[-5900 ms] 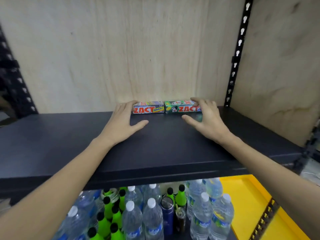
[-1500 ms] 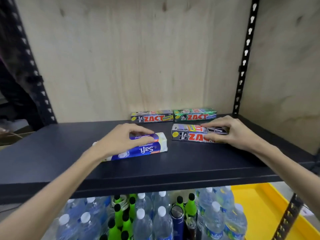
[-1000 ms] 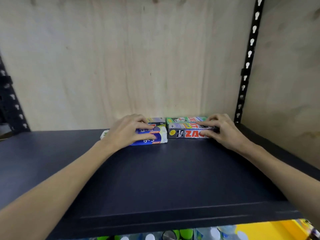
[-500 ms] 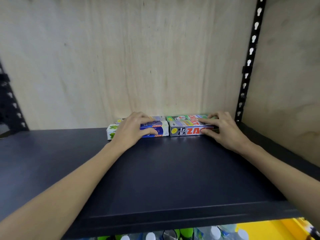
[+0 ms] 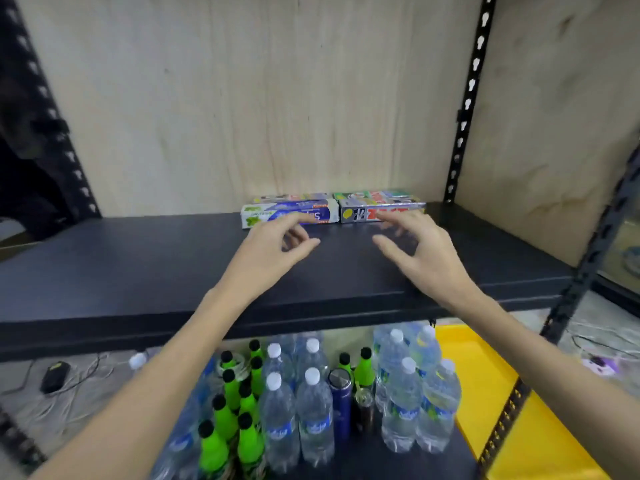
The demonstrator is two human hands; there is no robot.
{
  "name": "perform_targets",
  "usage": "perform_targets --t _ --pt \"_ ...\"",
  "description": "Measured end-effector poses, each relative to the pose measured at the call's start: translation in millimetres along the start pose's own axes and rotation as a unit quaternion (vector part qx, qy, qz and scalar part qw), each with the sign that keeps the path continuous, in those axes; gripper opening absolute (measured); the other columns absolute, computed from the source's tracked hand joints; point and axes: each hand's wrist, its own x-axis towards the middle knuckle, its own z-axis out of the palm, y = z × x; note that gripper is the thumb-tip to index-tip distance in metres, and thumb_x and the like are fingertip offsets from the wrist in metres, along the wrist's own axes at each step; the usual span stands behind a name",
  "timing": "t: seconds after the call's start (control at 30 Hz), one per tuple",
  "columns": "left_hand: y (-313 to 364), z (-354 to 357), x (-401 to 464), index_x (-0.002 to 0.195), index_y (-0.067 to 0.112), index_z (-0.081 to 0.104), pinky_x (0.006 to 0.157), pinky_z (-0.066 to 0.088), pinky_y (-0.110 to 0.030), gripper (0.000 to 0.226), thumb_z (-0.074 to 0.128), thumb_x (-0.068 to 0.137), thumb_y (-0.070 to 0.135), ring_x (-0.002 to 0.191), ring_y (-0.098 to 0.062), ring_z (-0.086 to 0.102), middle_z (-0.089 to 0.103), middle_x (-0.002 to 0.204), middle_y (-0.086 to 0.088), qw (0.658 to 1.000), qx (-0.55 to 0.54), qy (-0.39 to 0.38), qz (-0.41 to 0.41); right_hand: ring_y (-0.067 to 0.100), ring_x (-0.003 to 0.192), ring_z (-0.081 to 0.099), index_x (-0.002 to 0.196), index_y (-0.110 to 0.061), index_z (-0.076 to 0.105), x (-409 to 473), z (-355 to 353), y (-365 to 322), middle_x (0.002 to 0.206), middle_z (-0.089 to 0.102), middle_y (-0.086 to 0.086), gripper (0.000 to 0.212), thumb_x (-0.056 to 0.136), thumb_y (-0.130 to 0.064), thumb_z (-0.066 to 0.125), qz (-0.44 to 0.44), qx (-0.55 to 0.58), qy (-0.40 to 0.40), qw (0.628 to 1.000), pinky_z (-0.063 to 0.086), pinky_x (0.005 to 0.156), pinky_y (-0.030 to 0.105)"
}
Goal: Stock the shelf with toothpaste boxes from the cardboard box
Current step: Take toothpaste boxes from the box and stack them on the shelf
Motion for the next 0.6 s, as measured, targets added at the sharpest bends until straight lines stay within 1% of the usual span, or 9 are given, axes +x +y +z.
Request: perform_targets --t 0.07,0.13,0.2,0.23,0.3,0.43,0.5,0.57,0.6 --pt "26.1 -8.3 -37.8 0.115 0.023 0.071 0.079 0.05 -0.029 0.027 0.077 0.089 0.021 0.079 -0.012 0.062 0.071 0.086 0.009 0.997 -0.021 0.067 0.033 0.011 0.093 0.057 0.127 -0.022 0.068 -42.9 5.5 -31.5 0.105 0.067 -0.009 0.034 0.093 -0.023 0.073 0.009 0.048 0.048 0.998 0.042 0.084 0.019" --pt "40.5 -6.7 -90.7 0.117 0.019 0.07 0.085 0.047 -0.031 0.031 0.079 0.087 0.018 0.086 -0.016 0.059 0.067 0.091 0.007 0.991 -0.018 0.129 0.043 0.013 0.099 0.057 0.126 -0.022 0.068 -95.5 19.0 -58.0 0.107 0.065 -0.006 0.035 0.092 -0.018 0.075 0.02 0.078 0.071 0.994 0.039 0.085 0.015" --pt "39.7 4.4 -152.0 0.12 0.018 0.068 0.087 0.046 -0.035 0.037 0.08 0.085 0.019 0.09 -0.019 0.056 0.062 0.095 0.007 0.99 0.006 0.138 0.031 0.013 0.1 0.057 0.127 -0.02 0.068 -149.7 42.4 -74.0 0.108 0.064 -0.004 0.038 0.09 -0.015 0.076 0.037 0.094 0.064 0.993 0.039 0.087 0.016" --pt "34.1 11.9 -178.2 0.123 0.018 0.066 0.087 0.046 -0.036 0.04 0.08 0.085 0.021 0.091 -0.019 0.055 0.059 0.096 0.008 0.991 0.001 0.131 0.01 0.013 0.1 0.057 0.128 -0.02 0.067 -172.1 55.1 -78.0 0.108 0.064 -0.004 0.039 0.09 -0.015 0.077 0.051 0.103 0.053 0.992 0.04 0.088 0.017" --pt "14.0 30.6 -229.1 0.127 0.02 0.062 0.086 0.047 -0.032 0.044 0.077 0.087 0.027 0.091 -0.016 0.055 0.057 0.096 0.009 0.993 -0.007 0.106 -0.057 0.012 0.099 0.056 0.13 -0.02 0.065 -218.2 87.9 -82.3 0.108 0.063 -0.006 0.042 0.091 -0.017 0.077 0.089 0.12 0.01 0.989 0.041 0.089 0.017" --pt "-28.4 65.9 -313.1 0.13 0.028 0.056 0.084 0.045 -0.028 0.046 0.075 0.089 0.035 0.095 -0.01 0.052 0.052 0.097 0.016 0.982 -0.021 0.037 -0.183 0.016 0.099 0.055 0.134 -0.024 0.062 -298.9 147.0 -78.1 0.108 0.062 -0.01 0.046 0.091 -0.017 0.076 0.165 0.138 -0.069 0.974 0.043 0.092 0.023" --pt "-51.7 81.7 -352.0 0.131 0.031 0.053 0.084 0.044 -0.025 0.047 0.073 0.089 0.039 0.098 -0.006 0.051 0.05 0.099 0.02 0.972 -0.017 0.001 -0.236 0.012 0.102 0.055 0.135 -0.027 0.06 -335.1 173.2 -70.1 0.108 0.061 -0.012 0.048 0.09 -0.018 0.076 0.189 0.122 -0.108 0.968 0.044 0.094 0.026" --pt "-74.6 97.3 -390.7 0.134 0.031 0.049 0.087 0.045 -0.025 0.051 0.07 0.09 0.043 0.1 -0.003 0.052 0.052 0.104 0.017 0.95 -0.014 -0.037 -0.309 0.005 0.105 0.051 0.138 -0.027 0.057 -369.7 194.3 -61.4 0.111 0.061 -0.011 0.05 0.092 -0.022 0.074 0.218 0.105 -0.154 0.958 0.043 0.097 0.027" --pt "-85.2 105.9 -410.8 0.135 0.031 0.047 0.087 0.047 -0.027 0.052 0.07 0.09 0.044 0.1 -0.005 0.054 0.053 0.106 0.015 0.936 -0.01 -0.055 -0.349 0.005 0.104 0.05 0.14 -0.026 0.055 -387.8 204.1 -57.1 0.112 0.06 -0.011 0.05 0.093 -0.025 0.073 0.238 0.096 -0.182 0.949 0.042 0.096 0.027"
